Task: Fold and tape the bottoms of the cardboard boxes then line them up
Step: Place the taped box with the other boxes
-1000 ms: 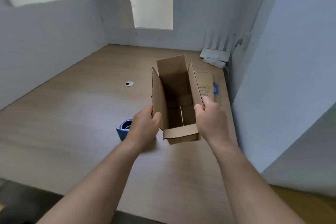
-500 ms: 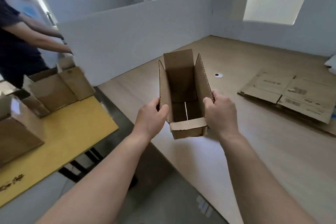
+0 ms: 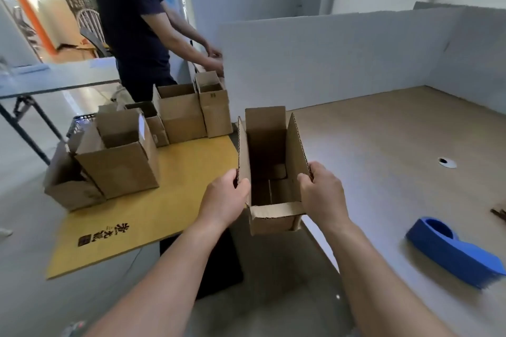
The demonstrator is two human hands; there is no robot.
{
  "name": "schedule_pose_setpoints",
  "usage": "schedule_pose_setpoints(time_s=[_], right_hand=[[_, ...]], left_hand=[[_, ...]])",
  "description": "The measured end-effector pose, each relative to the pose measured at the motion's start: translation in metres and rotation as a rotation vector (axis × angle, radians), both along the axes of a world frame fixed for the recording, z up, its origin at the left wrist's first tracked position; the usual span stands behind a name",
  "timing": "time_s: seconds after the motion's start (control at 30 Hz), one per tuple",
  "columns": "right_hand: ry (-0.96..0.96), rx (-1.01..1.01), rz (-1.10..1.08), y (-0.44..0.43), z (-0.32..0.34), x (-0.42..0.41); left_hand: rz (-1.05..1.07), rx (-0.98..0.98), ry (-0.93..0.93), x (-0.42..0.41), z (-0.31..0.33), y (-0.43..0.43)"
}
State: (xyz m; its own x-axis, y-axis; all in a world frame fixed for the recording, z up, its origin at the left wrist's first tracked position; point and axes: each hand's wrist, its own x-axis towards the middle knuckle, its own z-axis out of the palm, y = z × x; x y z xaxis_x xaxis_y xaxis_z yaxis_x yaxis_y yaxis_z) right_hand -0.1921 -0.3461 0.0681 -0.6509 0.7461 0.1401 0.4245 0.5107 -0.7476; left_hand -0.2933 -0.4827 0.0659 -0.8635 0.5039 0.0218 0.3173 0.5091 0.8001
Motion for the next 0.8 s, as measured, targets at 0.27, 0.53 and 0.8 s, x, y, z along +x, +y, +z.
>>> schedule_pose_setpoints(time_s=[0.27, 0.53, 0.8], right_hand=[[-0.030, -0.027, 0.134, -0.059, -0.011, -0.131], [-0.044, -0.065, 0.245, -0.081, -0.014, -0.233], [-0.125, -0.009, 0.348, -0.070, -0.026, -0.316]], left_hand=[[0.115, -0.103, 0.008, -0.114, -0.010, -0.073], [0.211, -0.382, 0.351, -0.196, 0.002, -0.100], [0.289, -0.485, 0.298, -0.271, -0.007, -0.093]])
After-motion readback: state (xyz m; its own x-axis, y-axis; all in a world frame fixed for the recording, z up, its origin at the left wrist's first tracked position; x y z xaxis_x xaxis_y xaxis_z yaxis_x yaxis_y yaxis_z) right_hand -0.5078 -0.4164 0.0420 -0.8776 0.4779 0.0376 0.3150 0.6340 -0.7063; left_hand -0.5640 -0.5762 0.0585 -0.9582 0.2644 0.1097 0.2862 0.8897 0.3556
